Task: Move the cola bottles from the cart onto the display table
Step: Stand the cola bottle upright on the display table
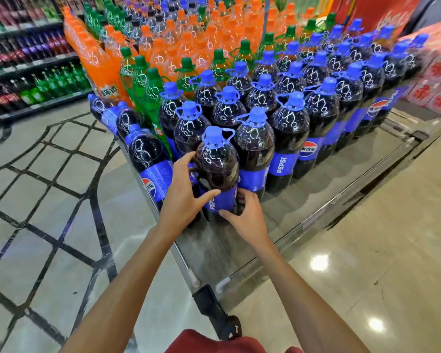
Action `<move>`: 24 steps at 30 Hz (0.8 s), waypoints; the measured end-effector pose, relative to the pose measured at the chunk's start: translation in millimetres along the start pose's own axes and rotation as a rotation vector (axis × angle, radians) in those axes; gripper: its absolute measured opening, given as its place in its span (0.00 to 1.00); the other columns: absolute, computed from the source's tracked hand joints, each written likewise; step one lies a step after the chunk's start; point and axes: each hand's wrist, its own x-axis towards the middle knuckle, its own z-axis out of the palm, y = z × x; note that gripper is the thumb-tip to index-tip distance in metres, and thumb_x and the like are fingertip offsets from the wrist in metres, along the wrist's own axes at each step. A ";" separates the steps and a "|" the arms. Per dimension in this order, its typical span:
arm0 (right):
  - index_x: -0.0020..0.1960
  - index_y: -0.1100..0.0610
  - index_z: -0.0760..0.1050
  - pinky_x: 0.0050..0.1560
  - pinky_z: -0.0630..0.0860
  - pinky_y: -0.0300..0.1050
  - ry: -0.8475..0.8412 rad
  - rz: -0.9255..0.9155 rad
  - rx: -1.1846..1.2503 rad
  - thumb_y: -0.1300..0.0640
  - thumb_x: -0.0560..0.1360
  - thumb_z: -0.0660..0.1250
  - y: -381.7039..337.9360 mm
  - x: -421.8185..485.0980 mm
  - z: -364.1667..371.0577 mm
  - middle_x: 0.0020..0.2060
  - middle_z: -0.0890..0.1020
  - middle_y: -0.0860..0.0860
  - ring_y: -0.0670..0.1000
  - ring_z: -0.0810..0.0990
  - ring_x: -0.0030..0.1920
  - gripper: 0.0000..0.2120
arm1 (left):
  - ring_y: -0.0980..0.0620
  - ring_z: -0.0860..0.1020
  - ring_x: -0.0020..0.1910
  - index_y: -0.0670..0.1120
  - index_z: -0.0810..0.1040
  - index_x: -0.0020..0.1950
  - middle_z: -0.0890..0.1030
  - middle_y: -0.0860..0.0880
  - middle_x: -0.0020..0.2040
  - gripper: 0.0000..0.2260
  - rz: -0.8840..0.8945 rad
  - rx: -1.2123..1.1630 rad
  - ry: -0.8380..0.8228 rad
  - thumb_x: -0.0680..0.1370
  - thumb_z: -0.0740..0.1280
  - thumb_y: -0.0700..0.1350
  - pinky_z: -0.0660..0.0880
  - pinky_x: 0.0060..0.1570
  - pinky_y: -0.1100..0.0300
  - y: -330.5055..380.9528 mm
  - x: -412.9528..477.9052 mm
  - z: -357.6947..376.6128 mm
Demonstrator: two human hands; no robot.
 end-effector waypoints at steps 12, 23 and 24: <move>0.71 0.60 0.70 0.65 0.73 0.55 -0.355 0.163 -0.648 0.46 0.76 0.71 11.1 -38.8 -135.1 0.64 0.74 0.62 0.64 0.73 0.67 0.30 | 0.40 0.74 0.58 0.46 0.73 0.65 0.75 0.44 0.58 0.21 0.250 0.889 -0.387 0.77 0.69 0.56 0.77 0.47 0.46 94.7 -16.8 34.2; 0.65 0.56 0.73 0.57 0.78 0.57 -0.271 0.254 -0.954 0.42 0.76 0.68 12.9 -156.4 -294.5 0.60 0.77 0.56 0.59 0.77 0.59 0.23 | 0.41 0.71 0.68 0.49 0.66 0.74 0.72 0.44 0.68 0.28 0.425 1.051 -0.709 0.79 0.66 0.60 0.70 0.61 0.49 222.9 -55.0 137.3; 0.65 0.55 0.73 0.58 0.78 0.57 -0.248 0.275 -0.955 0.42 0.77 0.68 14.3 -171.8 -309.7 0.61 0.78 0.56 0.59 0.77 0.59 0.23 | 0.41 0.71 0.68 0.49 0.65 0.74 0.72 0.44 0.68 0.28 0.458 1.044 -0.714 0.79 0.65 0.61 0.70 0.61 0.48 235.8 -62.6 147.7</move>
